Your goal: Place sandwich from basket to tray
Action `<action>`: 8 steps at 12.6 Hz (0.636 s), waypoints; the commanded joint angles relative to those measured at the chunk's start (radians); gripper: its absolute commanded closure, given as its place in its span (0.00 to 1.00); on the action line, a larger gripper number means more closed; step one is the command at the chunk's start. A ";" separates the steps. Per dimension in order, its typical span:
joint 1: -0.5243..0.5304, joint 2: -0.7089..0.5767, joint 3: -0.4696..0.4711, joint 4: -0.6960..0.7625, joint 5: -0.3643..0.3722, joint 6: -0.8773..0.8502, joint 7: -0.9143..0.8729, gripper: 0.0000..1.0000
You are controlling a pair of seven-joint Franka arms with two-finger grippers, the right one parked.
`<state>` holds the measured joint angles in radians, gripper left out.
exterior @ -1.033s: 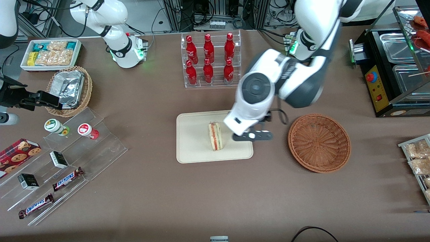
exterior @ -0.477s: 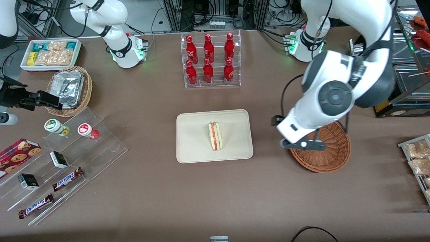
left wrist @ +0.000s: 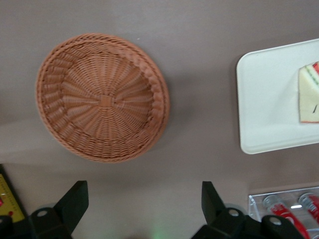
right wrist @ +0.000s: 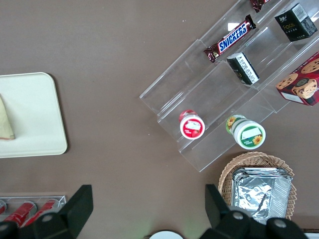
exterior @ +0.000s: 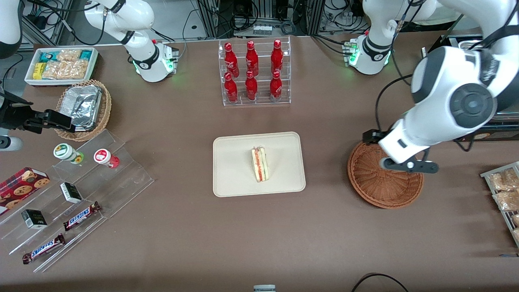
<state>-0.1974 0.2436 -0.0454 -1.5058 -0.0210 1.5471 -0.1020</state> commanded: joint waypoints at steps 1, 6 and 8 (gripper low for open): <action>0.062 -0.089 -0.007 -0.077 -0.008 0.012 0.061 0.00; 0.105 -0.161 -0.002 -0.085 0.004 -0.054 0.090 0.00; 0.137 -0.191 -0.010 -0.097 0.004 -0.083 0.096 0.00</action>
<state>-0.0927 0.1119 -0.0439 -1.5568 -0.0199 1.4859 -0.0330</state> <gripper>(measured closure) 0.000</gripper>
